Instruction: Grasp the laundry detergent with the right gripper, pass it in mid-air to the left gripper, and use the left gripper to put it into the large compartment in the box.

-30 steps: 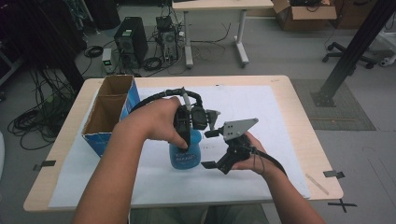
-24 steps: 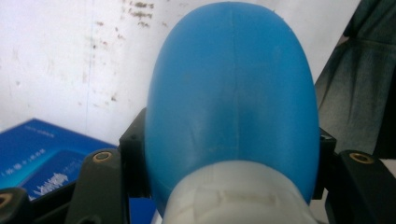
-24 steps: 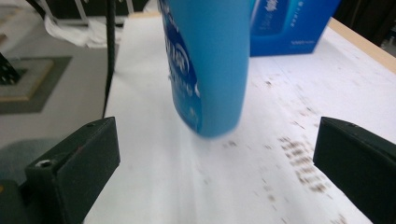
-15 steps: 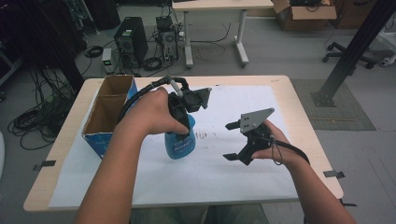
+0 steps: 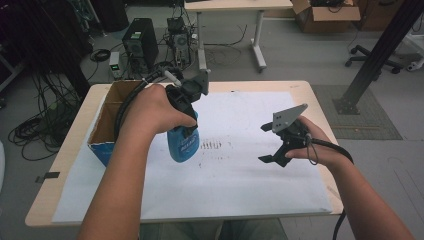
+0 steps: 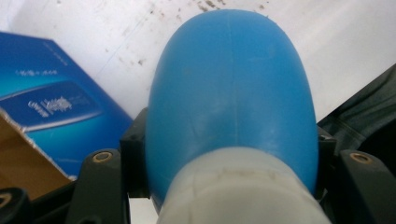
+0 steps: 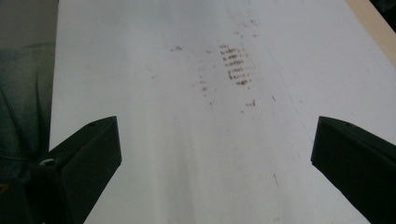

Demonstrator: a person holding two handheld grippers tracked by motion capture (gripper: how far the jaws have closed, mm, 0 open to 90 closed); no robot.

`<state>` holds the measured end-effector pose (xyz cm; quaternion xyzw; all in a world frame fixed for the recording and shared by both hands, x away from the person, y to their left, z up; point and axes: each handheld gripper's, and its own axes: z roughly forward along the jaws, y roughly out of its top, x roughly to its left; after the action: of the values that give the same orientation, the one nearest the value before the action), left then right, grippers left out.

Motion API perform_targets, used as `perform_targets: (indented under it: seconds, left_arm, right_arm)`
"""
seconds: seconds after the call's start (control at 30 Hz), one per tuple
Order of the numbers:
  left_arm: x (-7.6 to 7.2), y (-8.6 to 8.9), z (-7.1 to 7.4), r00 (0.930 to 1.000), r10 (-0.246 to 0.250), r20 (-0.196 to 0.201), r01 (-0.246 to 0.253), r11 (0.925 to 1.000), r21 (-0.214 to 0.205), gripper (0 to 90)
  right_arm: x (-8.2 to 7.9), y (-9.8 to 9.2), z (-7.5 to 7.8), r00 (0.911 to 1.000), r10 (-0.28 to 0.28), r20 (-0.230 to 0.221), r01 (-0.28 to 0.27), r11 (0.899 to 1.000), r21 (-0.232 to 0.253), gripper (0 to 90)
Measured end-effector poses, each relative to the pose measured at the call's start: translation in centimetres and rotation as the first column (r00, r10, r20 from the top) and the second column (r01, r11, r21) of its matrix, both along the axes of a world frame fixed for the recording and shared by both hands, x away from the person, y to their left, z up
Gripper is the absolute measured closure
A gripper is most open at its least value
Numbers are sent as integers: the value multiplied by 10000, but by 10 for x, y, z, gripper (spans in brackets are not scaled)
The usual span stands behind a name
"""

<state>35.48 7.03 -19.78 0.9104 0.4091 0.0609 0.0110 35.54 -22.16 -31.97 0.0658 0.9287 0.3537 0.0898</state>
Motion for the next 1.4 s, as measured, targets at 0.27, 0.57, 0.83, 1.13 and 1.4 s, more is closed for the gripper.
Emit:
perform_targets:
  seconds: [0.27,0.57,0.83,1.13,1.4]
  left_arm:
    - [8,19,20,9946,1037,93,-1037,9946,-19,387]
    - [12,48,52,9750,2166,501,-2152,9761,-315,386]
    - [14,76,80,9521,2964,749,-2935,9548,-478,386]
    - [15,100,111,9254,3687,874,-3673,9296,-322,386]
    - [20,125,126,8828,4620,852,-4580,8867,-628,386]
  right_arm:
    - [7,-8,13,9999,18,-139,-33,9945,-1047,22]
    - [18,-8,18,9976,152,-670,-291,9767,-2127,28]
    - [26,-9,18,9953,154,-957,-396,9658,-2562,31]
    - [31,-10,20,9938,118,-1109,-444,9542,-2960,33]
    - [32,-11,27,9946,203,-1020,-507,9510,-3051,32]
